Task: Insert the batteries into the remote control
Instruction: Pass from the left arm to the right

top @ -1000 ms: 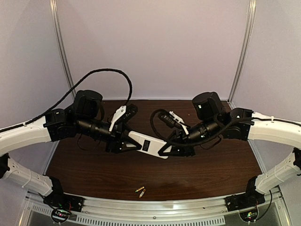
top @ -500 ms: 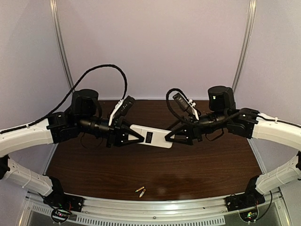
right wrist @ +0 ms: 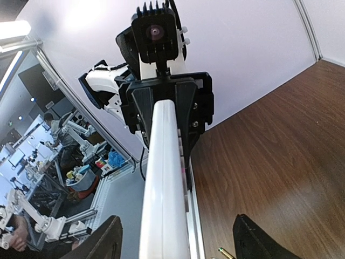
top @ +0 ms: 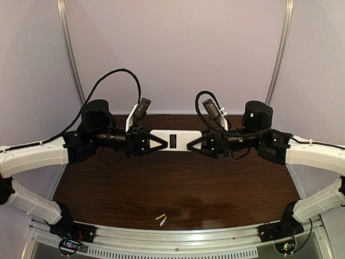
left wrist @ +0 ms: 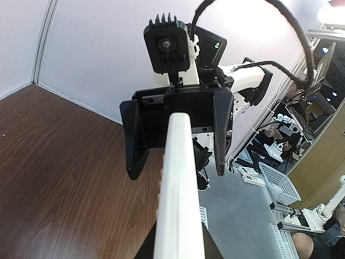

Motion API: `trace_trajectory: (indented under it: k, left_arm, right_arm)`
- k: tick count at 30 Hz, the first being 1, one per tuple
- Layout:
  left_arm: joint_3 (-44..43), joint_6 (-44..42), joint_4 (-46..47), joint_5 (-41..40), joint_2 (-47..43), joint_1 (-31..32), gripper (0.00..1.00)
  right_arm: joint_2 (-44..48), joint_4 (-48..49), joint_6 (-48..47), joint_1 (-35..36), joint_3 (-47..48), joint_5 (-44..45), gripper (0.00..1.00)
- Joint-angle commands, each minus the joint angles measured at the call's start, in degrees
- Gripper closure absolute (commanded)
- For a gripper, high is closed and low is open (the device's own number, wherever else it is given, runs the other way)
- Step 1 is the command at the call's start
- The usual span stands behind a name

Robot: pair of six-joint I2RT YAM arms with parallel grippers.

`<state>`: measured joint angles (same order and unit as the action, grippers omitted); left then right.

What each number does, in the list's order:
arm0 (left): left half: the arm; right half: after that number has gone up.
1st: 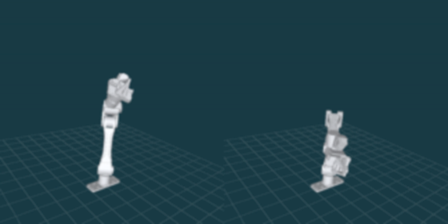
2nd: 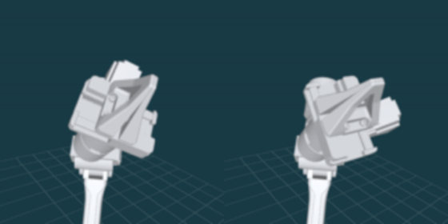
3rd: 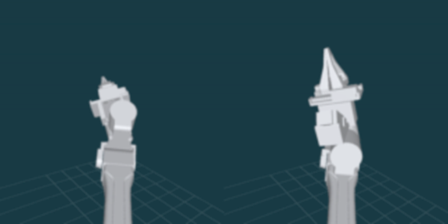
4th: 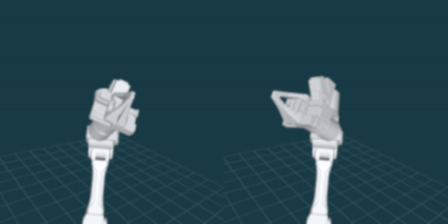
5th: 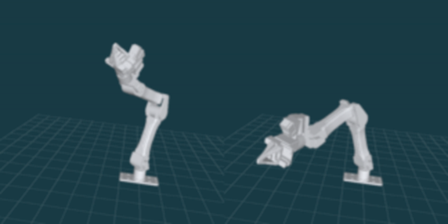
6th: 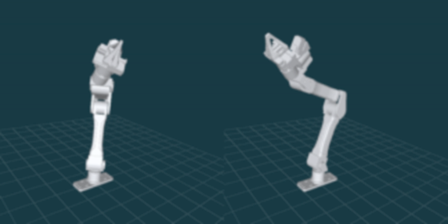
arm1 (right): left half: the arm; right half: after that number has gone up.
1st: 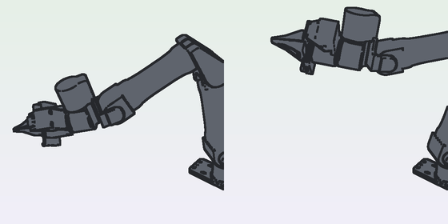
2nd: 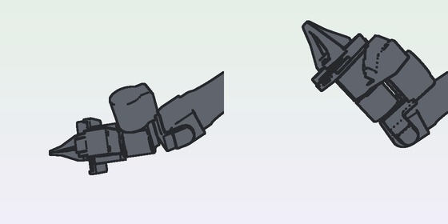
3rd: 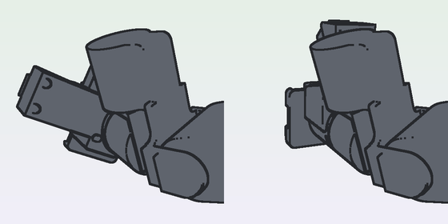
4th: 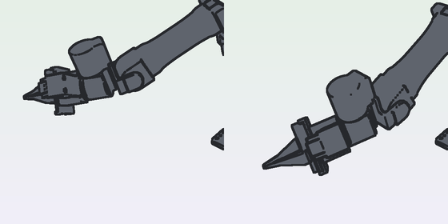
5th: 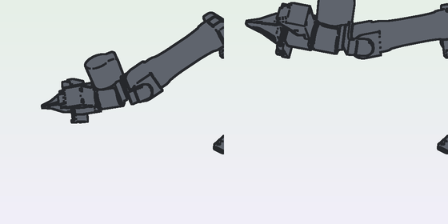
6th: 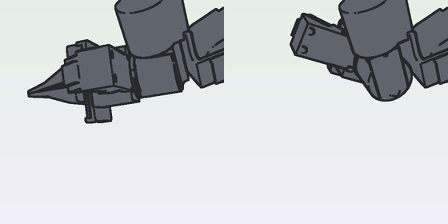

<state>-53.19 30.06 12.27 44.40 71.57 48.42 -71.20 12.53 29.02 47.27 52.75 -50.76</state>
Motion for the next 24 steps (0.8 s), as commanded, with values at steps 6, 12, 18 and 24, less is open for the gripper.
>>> trace_trajectory:
  k: [6, 12, 18, 24]
  left_arm:
    - [1.9, 5.1, 10.2, 0.1, 2.0, -0.8, 1.0]
    - [4.1, 8.5, 15.9, -0.6, 2.8, -2.2, 1.0]
    - [4.9, 11.0, 17.5, -0.3, 4.2, -4.4, 0.72]
    - [6.0, 10.2, 14.9, -4.0, 3.4, -5.9, 0.43]
  right_arm:
    - [-2.4, 11.8, 9.5, -0.1, -1.3, 3.2, 0.53]
    - [-4.1, 17.7, 14.1, -0.3, -3.4, 2.8, 0.64]
    - [-5.3, 22.3, 18.3, -1.6, -4.9, 2.8, 0.97]
    - [-4.7, 24.3, 21.0, -3.5, -7.4, 4.9, 1.0]
